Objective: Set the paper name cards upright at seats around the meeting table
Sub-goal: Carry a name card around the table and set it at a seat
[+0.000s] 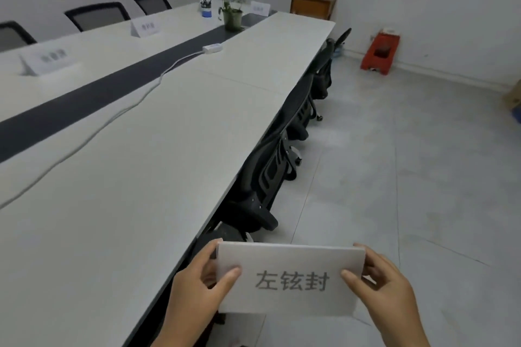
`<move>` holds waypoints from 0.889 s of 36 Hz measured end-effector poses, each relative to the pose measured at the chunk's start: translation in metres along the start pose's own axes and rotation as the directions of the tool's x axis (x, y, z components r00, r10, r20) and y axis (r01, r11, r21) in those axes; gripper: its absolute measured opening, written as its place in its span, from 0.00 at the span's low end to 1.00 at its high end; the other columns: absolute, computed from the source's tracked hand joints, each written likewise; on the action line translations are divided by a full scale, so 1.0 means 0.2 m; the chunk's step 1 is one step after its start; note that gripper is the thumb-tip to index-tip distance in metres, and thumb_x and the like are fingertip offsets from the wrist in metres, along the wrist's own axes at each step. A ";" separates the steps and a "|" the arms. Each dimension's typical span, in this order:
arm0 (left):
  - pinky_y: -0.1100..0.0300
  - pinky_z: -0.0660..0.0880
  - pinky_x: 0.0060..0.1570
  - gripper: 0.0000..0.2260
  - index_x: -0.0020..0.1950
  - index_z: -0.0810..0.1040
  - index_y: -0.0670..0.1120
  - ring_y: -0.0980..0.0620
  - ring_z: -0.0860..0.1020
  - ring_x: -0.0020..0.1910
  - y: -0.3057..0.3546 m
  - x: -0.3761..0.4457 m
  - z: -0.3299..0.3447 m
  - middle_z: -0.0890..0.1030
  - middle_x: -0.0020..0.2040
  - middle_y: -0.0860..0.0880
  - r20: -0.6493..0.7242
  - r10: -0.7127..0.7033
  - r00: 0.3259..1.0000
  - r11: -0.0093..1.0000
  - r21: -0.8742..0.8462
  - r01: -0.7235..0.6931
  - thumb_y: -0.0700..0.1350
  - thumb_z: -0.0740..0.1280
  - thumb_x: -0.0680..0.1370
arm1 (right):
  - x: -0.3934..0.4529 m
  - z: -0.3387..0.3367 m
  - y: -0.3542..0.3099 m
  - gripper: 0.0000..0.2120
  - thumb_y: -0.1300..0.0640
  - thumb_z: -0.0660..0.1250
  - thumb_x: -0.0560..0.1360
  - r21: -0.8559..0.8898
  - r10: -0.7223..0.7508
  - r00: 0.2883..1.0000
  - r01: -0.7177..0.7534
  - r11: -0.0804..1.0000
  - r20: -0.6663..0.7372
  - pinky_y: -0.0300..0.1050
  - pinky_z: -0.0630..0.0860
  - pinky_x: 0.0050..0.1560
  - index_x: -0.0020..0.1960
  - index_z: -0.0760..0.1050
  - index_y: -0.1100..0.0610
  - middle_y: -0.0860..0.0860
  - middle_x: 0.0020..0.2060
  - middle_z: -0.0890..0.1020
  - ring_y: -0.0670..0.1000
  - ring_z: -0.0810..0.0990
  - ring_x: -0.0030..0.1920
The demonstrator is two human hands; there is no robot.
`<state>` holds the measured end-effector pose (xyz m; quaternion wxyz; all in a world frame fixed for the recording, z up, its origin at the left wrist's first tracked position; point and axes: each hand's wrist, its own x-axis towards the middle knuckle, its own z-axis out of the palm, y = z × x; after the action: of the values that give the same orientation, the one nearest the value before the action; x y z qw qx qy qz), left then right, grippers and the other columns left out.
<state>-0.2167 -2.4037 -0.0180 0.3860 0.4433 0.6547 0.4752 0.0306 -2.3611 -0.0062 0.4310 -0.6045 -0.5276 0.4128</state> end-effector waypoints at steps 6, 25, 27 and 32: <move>0.74 0.67 0.28 0.13 0.35 0.74 0.74 0.59 0.70 0.24 0.12 0.38 0.00 0.71 0.20 0.52 -0.191 -0.053 0.980 0.999 -0.014 0.051 0.60 0.68 0.53 | 0.53 0.18 -0.23 0.18 0.67 0.71 0.66 -0.063 -0.109 0.988 0.116 0.991 0.110 0.29 0.74 0.35 0.39 0.74 0.43 0.50 0.41 0.78 0.51 0.77 0.40; 0.74 0.67 0.37 0.17 0.42 0.67 0.65 0.70 0.74 0.38 0.11 0.93 -0.06 0.77 0.35 0.67 -0.591 -0.157 0.791 0.983 -0.014 0.185 0.46 0.72 0.69 | 1.22 0.73 -0.31 0.20 0.66 0.70 0.66 -0.051 -0.100 0.781 0.166 0.985 0.616 0.29 0.76 0.40 0.43 0.68 0.42 0.48 0.46 0.75 0.46 0.76 0.45; 0.70 0.67 0.38 0.12 0.42 0.68 0.65 0.75 0.74 0.38 0.09 0.92 -0.12 0.77 0.36 0.74 -0.615 -0.196 0.763 0.974 -0.035 0.222 0.54 0.69 0.64 | 1.21 0.79 -0.33 0.19 0.65 0.70 0.67 -0.078 -0.109 0.753 0.209 0.975 0.648 0.28 0.75 0.39 0.45 0.68 0.44 0.46 0.46 0.73 0.44 0.75 0.46; 0.68 0.69 0.40 0.16 0.44 0.68 0.64 0.68 0.75 0.40 0.04 0.96 -0.28 0.78 0.38 0.66 -0.664 -0.206 0.719 0.969 -0.036 0.244 0.45 0.70 0.71 | 1.23 1.01 -0.40 0.19 0.62 0.69 0.68 -0.130 -0.168 0.728 0.334 0.934 0.664 0.23 0.71 0.40 0.58 0.69 0.54 0.40 0.45 0.68 0.40 0.73 0.45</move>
<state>-0.3259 -2.2355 -0.0134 0.1710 0.1731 0.8103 0.5331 -0.1600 -2.0938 0.0012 0.1997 -0.3961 -0.7663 0.4648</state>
